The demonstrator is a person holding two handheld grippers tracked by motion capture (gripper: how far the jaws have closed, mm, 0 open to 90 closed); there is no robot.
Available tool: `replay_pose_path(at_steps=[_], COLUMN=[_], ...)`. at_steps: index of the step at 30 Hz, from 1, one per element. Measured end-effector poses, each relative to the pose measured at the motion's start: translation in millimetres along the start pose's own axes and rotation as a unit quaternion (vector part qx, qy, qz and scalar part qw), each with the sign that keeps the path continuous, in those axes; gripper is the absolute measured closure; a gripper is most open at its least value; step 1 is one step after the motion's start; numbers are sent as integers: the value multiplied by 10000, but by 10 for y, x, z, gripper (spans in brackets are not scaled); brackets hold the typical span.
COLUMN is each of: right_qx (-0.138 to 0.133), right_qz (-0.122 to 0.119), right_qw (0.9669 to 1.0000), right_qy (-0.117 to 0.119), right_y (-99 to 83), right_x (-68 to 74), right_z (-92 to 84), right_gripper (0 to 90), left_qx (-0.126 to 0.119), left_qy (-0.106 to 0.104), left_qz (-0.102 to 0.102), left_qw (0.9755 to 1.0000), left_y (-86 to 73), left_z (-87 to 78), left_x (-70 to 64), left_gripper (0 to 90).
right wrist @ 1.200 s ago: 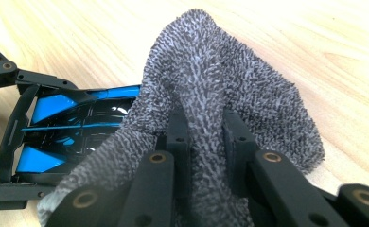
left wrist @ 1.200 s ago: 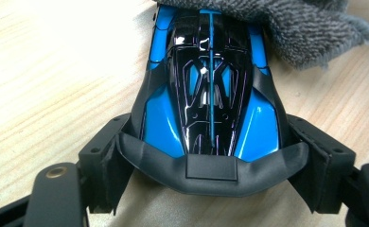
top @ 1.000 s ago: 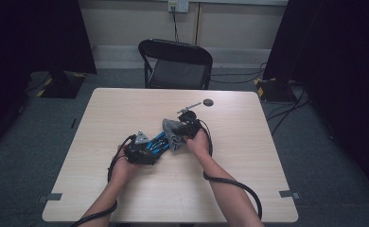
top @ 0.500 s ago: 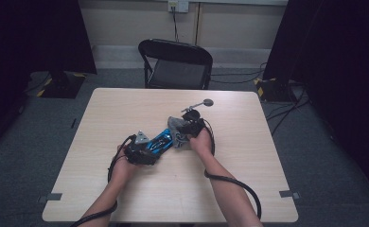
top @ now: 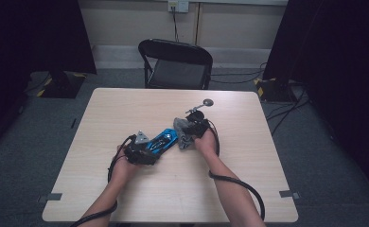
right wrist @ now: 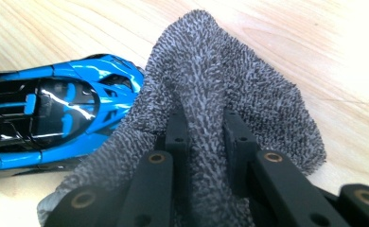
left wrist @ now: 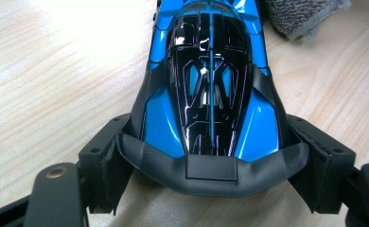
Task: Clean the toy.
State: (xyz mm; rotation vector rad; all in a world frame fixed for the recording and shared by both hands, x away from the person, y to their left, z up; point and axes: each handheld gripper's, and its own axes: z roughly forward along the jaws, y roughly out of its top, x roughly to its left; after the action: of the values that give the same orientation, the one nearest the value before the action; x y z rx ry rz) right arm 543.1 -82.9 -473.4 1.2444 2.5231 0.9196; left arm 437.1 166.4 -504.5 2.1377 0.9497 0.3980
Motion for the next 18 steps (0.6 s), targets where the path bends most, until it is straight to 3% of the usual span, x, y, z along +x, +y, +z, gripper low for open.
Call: replay_pose_path(at_steps=[18], right_qx=[-109], right_qz=[119], right_qw=[9998], right_qy=[-154], right_y=[-68], right_x=[-165], right_z=[-241], right_gripper=[759], left_qx=[2], left_qy=[2], left_qz=[5], left_qw=[10000], left_y=[0], left_z=[0], left_x=[1], left_gripper=[241])
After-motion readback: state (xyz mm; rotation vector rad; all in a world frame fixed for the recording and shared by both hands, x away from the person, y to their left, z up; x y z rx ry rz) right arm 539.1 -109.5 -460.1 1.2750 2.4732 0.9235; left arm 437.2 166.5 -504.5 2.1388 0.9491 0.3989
